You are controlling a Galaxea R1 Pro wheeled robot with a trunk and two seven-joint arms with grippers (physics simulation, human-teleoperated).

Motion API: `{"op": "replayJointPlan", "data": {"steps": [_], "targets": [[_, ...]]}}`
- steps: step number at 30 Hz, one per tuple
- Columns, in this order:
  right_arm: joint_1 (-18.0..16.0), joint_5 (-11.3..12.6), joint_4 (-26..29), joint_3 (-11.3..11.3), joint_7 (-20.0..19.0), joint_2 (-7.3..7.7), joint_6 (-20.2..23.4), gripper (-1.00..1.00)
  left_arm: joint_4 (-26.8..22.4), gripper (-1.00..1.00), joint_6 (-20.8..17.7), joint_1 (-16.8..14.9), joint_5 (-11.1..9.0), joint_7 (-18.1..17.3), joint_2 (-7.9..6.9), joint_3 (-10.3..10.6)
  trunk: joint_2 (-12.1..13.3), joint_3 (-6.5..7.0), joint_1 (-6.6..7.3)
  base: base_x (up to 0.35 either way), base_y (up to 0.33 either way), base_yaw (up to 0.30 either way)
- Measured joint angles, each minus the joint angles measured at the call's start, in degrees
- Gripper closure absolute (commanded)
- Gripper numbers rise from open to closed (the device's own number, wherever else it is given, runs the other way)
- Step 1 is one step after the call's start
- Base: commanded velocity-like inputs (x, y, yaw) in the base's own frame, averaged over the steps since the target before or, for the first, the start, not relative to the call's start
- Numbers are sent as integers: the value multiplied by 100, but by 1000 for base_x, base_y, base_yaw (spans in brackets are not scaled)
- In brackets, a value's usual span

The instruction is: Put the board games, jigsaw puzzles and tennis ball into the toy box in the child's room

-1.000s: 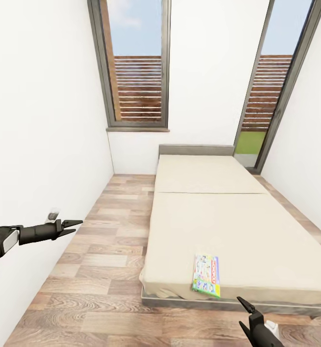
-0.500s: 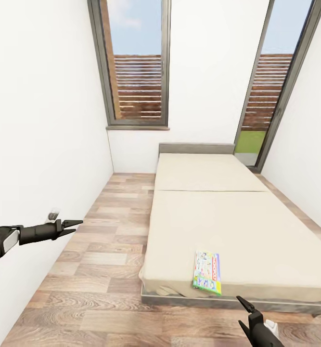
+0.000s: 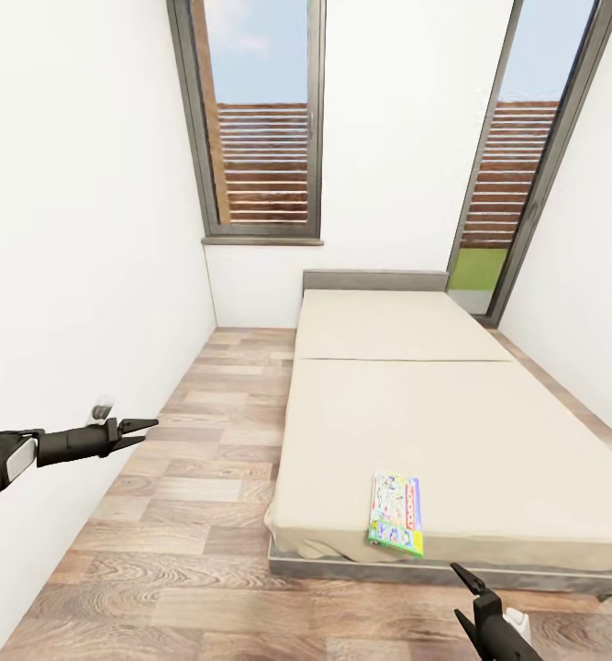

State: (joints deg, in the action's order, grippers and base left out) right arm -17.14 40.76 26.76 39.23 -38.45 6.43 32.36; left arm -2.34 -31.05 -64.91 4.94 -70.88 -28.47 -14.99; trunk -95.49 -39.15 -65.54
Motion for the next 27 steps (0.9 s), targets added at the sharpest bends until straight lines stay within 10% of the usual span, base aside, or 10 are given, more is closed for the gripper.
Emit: {"op": "replayJointPlan", "data": {"steps": [27], "targets": [[0, -7, -2, -9, 1, -9, -8, -100, 0, -100, 6, 1, -1, -29, 0, 0, 0, 0, 1, 60, 15, 0]]}}
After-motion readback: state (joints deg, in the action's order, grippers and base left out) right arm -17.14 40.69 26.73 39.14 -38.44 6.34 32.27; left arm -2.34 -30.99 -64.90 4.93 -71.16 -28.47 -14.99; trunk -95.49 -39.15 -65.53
